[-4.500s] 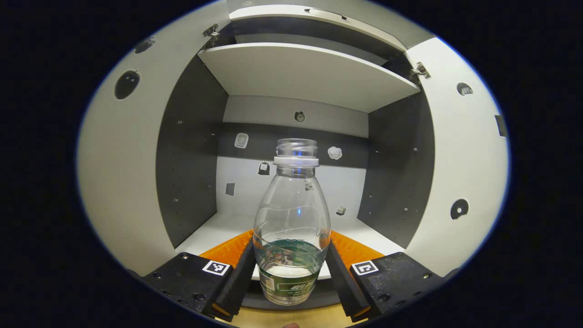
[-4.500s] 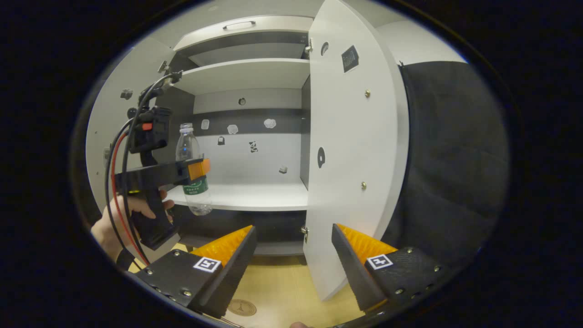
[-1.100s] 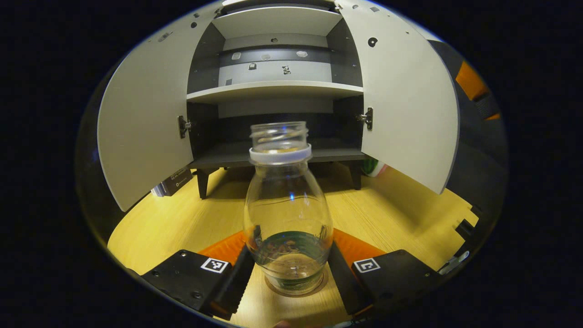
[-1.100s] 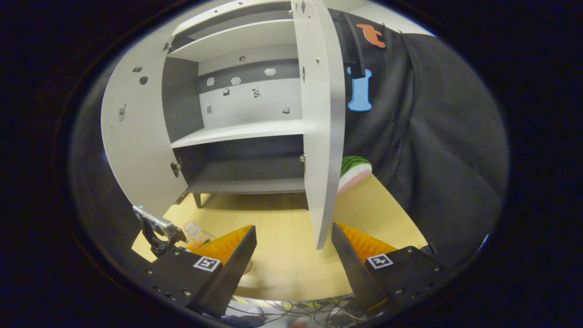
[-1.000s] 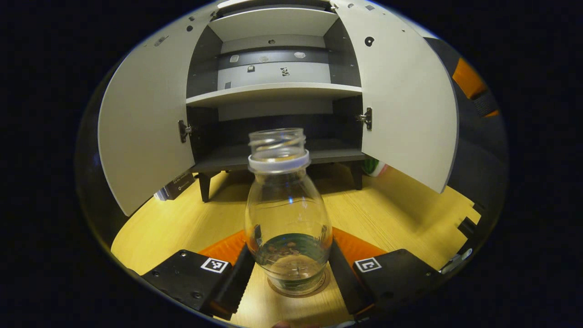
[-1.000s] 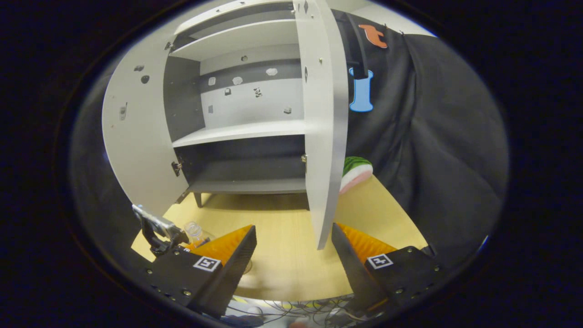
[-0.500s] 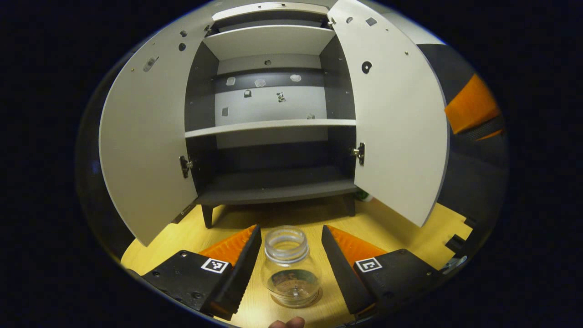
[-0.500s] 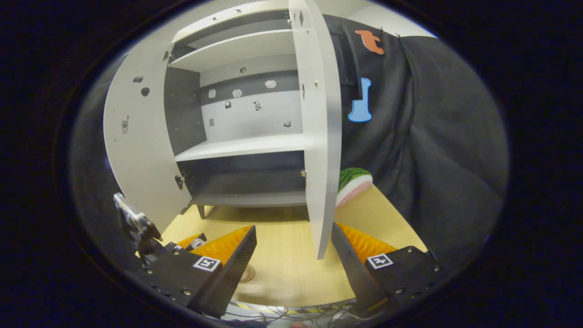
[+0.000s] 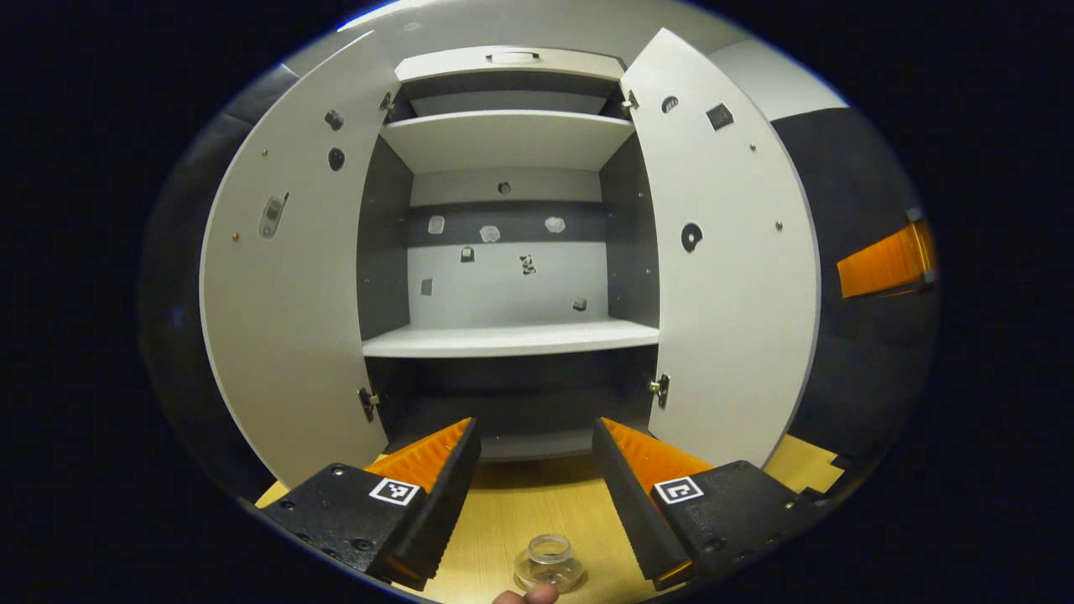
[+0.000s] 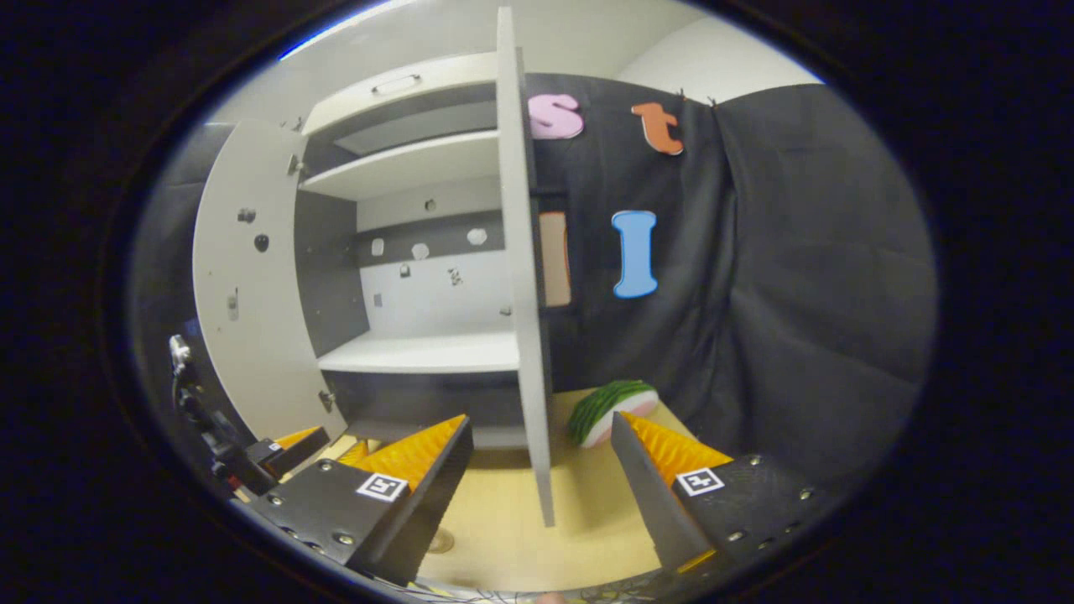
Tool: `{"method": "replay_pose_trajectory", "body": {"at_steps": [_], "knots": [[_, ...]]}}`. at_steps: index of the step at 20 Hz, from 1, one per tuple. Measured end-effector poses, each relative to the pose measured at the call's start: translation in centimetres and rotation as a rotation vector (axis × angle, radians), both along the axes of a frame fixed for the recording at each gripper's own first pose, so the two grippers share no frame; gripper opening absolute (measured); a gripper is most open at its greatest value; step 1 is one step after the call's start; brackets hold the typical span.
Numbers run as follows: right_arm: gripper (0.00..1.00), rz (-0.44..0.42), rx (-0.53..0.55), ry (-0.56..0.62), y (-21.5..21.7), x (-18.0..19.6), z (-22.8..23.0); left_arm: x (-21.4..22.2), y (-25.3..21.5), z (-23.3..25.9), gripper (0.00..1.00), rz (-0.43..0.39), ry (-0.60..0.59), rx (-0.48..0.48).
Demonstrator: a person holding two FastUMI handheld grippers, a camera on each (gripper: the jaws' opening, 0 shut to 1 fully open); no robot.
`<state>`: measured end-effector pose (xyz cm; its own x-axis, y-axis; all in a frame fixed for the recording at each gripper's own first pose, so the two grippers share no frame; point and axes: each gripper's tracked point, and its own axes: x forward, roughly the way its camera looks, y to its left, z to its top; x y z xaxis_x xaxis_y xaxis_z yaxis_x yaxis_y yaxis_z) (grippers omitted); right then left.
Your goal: Grasp the bottle in the cabinet with the left hand and place it on the coaster, then close the right door with the right hand and the left door with the left hand.
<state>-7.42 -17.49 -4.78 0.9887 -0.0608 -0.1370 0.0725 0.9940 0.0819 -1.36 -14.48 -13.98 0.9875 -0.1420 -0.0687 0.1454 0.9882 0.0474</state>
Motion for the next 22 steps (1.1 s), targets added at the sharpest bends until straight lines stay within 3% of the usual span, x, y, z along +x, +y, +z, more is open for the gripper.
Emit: {"method": "replay_pose_trajectory", "body": {"at_steps": [3,8,14,22], "knots": [[0.97,-0.016,0.021,-0.053,-2.8,1.2,2.5,-0.3,1.3,1.6,0.88,0.054,0.020,-0.019],[1.00,0.036,0.082,-0.070,-4.8,4.5,3.6,-1.6,3.6,1.2,0.90,0.132,0.085,-0.065],[1.00,0.142,0.060,-0.071,-4.4,6.8,3.8,-3.0,5.7,0.5,0.91,0.198,0.115,-0.045],[0.98,0.217,0.022,-0.087,-2.9,7.6,3.7,-4.4,6.0,1.7,0.91,0.235,0.093,-0.005]]}}
